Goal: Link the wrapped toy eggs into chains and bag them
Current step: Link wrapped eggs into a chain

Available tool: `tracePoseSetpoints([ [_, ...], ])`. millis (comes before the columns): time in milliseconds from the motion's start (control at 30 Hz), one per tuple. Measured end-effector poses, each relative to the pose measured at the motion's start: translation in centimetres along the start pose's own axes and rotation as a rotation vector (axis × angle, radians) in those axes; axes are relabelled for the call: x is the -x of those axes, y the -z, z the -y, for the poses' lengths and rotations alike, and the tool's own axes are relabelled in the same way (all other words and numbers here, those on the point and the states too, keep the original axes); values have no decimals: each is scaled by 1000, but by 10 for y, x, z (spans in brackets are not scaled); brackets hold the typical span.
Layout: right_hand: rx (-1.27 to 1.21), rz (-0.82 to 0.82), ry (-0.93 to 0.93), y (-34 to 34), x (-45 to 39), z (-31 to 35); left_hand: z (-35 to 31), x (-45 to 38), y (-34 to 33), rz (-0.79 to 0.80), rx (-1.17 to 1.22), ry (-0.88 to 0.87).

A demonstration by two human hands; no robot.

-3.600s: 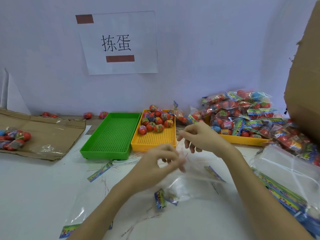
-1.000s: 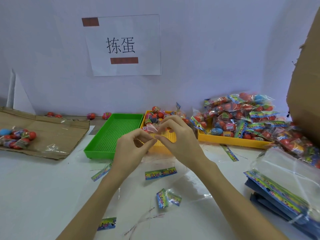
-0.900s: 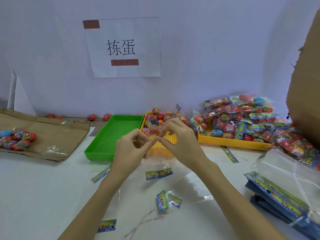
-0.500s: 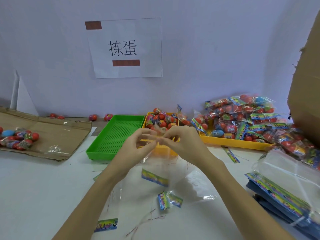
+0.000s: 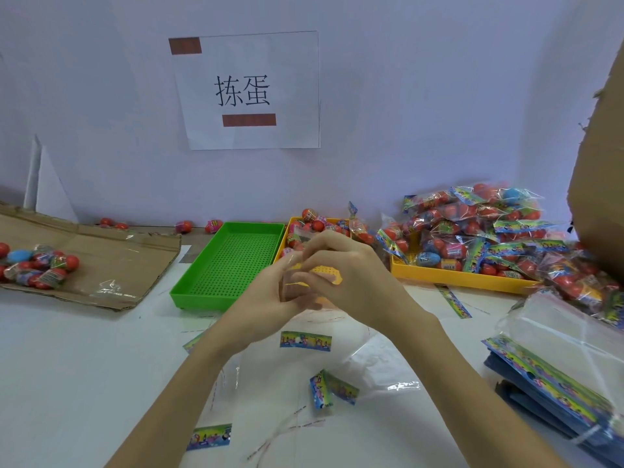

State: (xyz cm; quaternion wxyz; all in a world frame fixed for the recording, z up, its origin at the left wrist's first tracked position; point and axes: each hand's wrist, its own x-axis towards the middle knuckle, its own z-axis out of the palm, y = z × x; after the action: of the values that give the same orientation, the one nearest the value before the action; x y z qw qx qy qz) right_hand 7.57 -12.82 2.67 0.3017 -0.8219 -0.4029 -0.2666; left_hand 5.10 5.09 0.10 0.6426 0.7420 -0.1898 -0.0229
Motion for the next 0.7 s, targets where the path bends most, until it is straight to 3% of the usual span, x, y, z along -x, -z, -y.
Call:
tracePoseSetpoints([
  [267,-187,110,-330,0,0,-1,3,-2,3,-25,-145,-99],
  [433,-171,283,-357,10,0,-7,2,0,8,41,-203,-40],
  [567,-302,281,-407,17,1,-9,-1,3,9,65,-249,-15],
  [700,-264,243,-358,17,1,-11,-1,4,9,34,-266,5],
])
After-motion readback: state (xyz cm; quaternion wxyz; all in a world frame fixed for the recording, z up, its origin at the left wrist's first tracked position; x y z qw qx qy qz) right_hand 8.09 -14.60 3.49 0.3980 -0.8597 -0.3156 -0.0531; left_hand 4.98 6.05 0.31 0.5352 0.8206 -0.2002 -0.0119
